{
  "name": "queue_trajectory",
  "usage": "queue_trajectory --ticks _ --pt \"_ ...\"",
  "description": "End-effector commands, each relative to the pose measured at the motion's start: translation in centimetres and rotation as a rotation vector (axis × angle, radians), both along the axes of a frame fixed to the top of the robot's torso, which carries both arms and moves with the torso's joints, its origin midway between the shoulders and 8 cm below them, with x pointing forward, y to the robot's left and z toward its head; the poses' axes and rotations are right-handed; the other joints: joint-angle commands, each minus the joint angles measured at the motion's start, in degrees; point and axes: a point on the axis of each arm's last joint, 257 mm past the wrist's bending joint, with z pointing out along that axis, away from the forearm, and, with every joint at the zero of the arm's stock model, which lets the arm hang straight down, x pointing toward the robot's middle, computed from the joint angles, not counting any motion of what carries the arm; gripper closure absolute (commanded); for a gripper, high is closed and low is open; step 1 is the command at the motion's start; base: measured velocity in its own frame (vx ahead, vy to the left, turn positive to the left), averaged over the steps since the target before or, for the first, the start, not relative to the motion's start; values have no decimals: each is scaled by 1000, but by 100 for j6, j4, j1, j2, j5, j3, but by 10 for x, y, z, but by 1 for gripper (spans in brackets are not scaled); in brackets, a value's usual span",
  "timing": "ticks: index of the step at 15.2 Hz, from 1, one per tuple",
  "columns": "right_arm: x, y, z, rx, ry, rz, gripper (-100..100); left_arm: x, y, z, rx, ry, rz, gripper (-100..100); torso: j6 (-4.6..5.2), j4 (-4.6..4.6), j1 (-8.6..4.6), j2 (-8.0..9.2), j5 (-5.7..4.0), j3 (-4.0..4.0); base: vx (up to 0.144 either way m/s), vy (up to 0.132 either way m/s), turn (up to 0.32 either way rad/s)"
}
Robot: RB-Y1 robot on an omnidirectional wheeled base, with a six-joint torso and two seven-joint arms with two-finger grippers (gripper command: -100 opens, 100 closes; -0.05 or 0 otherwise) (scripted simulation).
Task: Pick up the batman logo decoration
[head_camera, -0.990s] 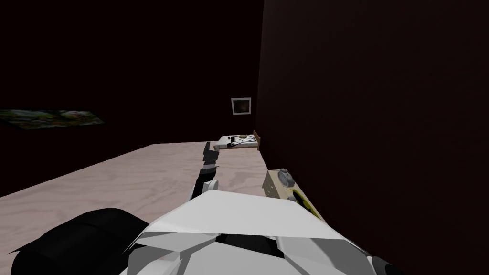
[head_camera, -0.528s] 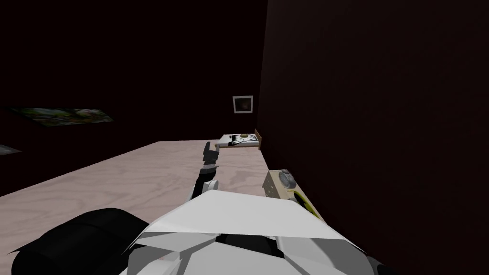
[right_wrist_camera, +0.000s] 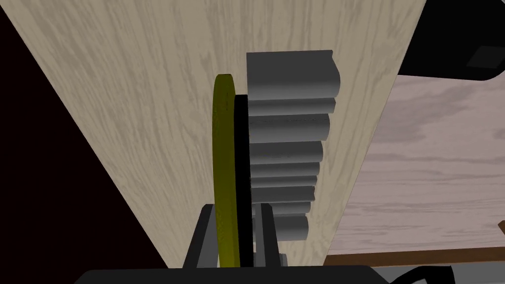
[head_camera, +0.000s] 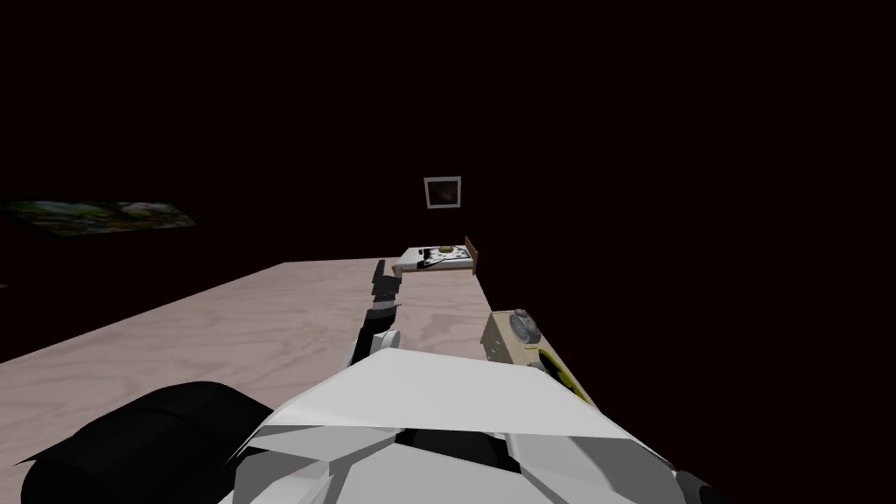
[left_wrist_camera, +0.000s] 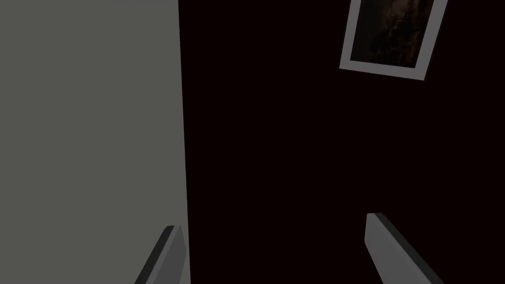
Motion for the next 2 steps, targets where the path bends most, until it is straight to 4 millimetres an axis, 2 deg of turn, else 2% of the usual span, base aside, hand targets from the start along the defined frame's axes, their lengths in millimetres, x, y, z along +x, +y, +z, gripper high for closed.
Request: queue_trajectory --ticks 1,2 --pt "1 -2 8 1 6 8 100 0 0 0 0 0 0 0 0 0 0 0 0 0 27 26 -61" --pt "0 -1 4 0 3 4 100 0 0 0 0 0 0 0 -1 0 2 -2 2 -1 16 16 -23"
